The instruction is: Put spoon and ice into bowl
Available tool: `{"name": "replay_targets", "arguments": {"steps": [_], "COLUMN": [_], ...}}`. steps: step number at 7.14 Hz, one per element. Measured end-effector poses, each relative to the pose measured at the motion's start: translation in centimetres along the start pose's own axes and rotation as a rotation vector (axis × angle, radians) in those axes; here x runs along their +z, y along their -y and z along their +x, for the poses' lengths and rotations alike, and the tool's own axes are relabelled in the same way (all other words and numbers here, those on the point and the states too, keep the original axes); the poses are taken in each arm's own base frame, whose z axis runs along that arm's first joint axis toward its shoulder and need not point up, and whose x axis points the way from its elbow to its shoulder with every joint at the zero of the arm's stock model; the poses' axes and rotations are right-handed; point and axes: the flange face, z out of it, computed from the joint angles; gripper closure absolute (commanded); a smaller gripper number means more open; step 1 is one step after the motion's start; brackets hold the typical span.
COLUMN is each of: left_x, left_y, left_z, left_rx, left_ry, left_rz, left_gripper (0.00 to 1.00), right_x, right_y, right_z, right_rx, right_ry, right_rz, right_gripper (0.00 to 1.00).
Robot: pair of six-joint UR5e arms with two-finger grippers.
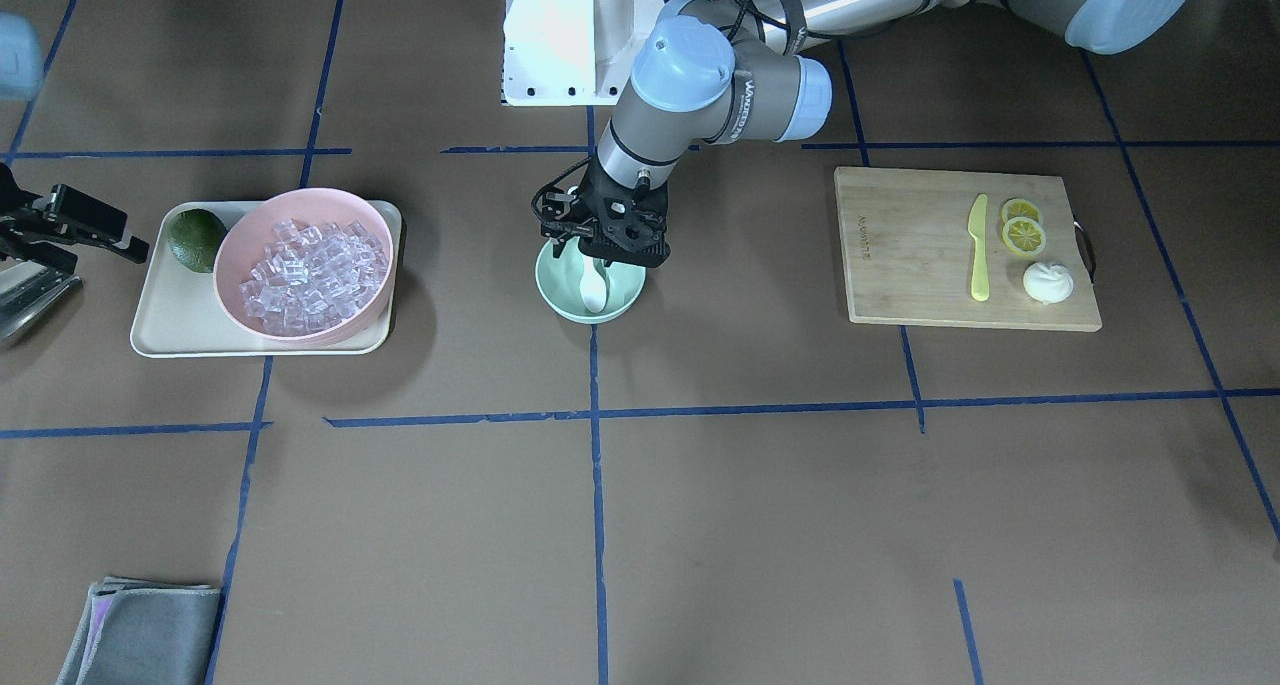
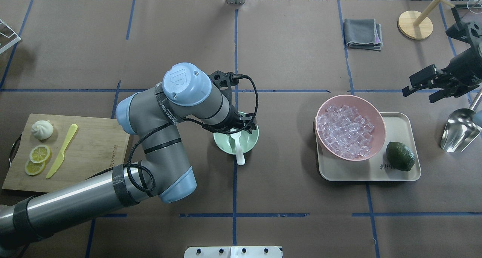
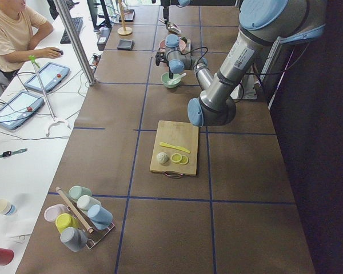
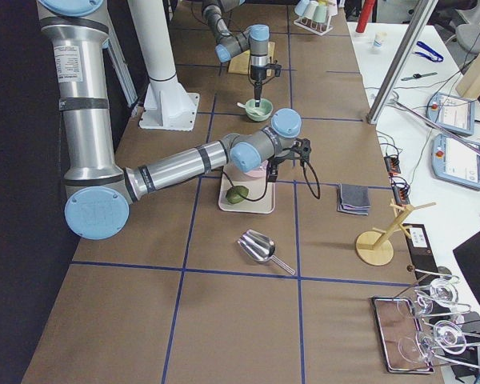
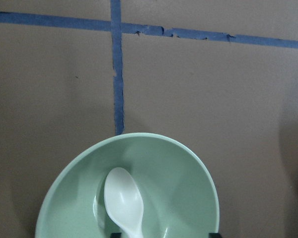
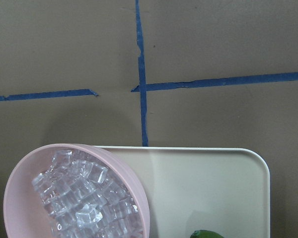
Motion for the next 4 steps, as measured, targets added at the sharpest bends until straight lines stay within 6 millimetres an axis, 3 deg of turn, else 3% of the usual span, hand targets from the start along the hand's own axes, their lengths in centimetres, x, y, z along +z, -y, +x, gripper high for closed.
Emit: {"name": "replay_targets", "arguments": {"steps": [2,4], "left_x": [-3.6,-6.7], "left_y": [1.8,2.6], "left_z": [-0.5,-2.5], "left_rx": [-0.004,-0.010], "left_ry": [-0.033,-0.050], "left_rz": [0.044,0.082], "left_gripper": [0.01,0.01], "right_x": [1.4,5.8], "right_y": [0.4,0.0], "right_z": [-3.7,-11.4], "right_rx": [0.019,0.064], "right_ry": [0.000,-0.037], "right_rz": [-0.002,0.026], "right_gripper": [0.00,0.01]}}
